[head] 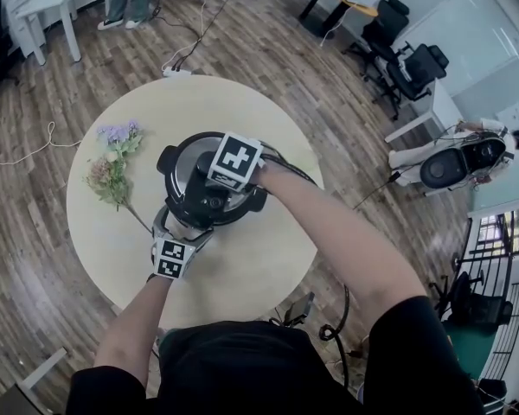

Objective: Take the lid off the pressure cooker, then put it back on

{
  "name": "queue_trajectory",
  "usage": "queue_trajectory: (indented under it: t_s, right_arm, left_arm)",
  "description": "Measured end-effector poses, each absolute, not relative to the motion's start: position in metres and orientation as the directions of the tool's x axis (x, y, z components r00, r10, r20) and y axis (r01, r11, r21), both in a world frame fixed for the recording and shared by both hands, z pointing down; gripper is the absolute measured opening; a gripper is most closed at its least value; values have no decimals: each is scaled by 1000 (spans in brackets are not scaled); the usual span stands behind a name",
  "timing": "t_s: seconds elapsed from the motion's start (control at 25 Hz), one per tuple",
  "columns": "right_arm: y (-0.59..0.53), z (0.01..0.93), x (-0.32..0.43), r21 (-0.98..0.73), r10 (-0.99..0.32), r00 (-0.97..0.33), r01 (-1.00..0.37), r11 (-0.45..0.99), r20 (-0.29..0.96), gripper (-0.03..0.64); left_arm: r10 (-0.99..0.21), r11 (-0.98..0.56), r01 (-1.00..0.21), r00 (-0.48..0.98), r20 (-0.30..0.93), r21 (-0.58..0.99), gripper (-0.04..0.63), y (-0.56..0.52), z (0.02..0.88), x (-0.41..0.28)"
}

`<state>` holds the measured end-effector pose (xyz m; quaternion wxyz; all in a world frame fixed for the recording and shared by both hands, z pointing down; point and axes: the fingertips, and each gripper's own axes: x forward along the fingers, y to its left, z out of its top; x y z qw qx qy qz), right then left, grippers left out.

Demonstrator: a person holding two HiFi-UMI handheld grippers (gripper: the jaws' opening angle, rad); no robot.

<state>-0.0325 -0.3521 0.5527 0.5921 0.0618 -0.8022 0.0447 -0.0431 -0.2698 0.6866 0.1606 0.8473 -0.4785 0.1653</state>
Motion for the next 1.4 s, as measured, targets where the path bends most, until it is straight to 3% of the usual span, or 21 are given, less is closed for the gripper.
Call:
queue_trajectory:
  t_s: [0.84, 1.28, 1.4]
  right_arm:
    - [-358, 555, -29, -9, -58, -155, -396, 918, 986, 285]
    - [-367, 561, -25, -24, -92, -115, -739, 673, 989, 285]
    - [-368, 562, -24, -26, -90, -107, -774, 633, 990, 287]
  left_arm:
    - [-762, -477, -870, 479, 436, 124, 592, -268, 683, -40]
    - [-764, -473, -872, 477, 435, 126, 592, -269, 685, -41]
    - [-763, -474, -872, 478, 435, 127, 592, -269, 685, -41]
